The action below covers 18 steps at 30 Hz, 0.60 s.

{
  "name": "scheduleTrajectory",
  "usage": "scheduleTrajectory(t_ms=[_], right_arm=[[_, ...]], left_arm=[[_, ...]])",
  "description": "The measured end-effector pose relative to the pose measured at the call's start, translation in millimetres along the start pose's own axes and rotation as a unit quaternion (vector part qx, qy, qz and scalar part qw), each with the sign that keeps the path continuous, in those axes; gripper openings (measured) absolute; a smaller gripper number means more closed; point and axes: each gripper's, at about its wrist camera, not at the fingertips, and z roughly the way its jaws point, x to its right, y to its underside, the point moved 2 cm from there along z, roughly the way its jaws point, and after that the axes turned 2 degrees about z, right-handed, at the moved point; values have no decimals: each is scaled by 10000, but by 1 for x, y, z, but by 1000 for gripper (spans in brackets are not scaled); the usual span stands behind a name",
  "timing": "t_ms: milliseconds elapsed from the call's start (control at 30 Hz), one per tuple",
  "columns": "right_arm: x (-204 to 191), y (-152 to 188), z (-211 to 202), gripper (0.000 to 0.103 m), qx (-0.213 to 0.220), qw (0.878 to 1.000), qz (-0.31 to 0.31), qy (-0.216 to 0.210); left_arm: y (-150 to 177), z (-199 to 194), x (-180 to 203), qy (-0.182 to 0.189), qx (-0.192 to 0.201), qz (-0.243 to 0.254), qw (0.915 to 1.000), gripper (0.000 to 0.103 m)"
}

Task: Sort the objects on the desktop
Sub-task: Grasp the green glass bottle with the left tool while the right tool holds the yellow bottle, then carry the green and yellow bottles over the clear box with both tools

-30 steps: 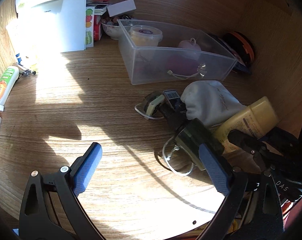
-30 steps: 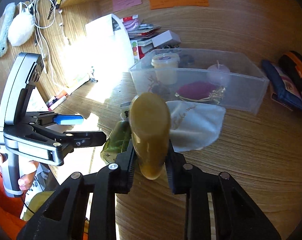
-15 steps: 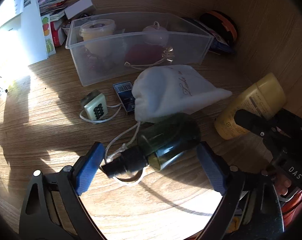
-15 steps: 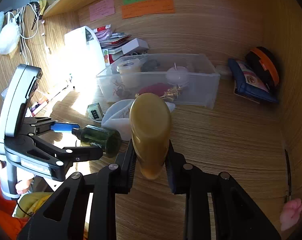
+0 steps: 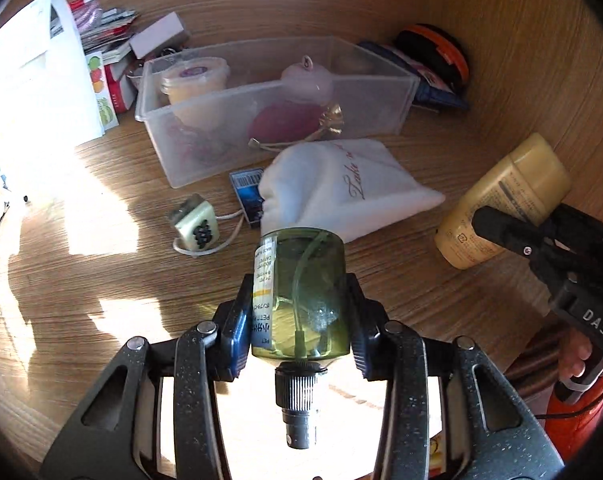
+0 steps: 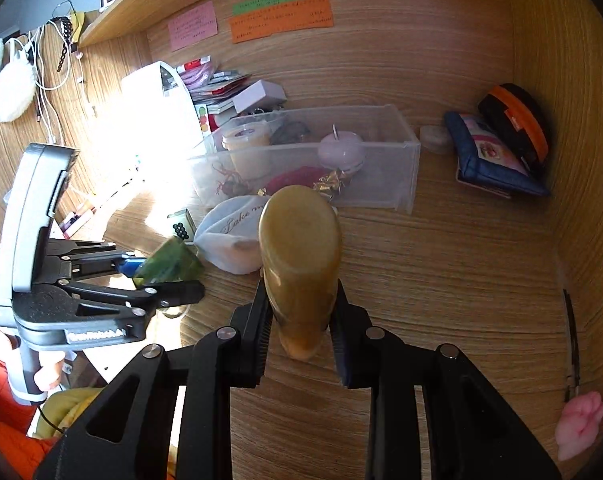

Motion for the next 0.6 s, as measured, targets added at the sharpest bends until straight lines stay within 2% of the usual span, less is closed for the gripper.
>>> scheduleTrajectory(t_ms=[300,600], right_arm=[[3,-19,-8,24,90,9998,-62,176],[14,-56,-8,24,179,9993,-125,301]], left_arm=[[-21,-24,-4,-87,311,82,9994,41],[-68,-26,-5,-282,629,235,9973,41]])
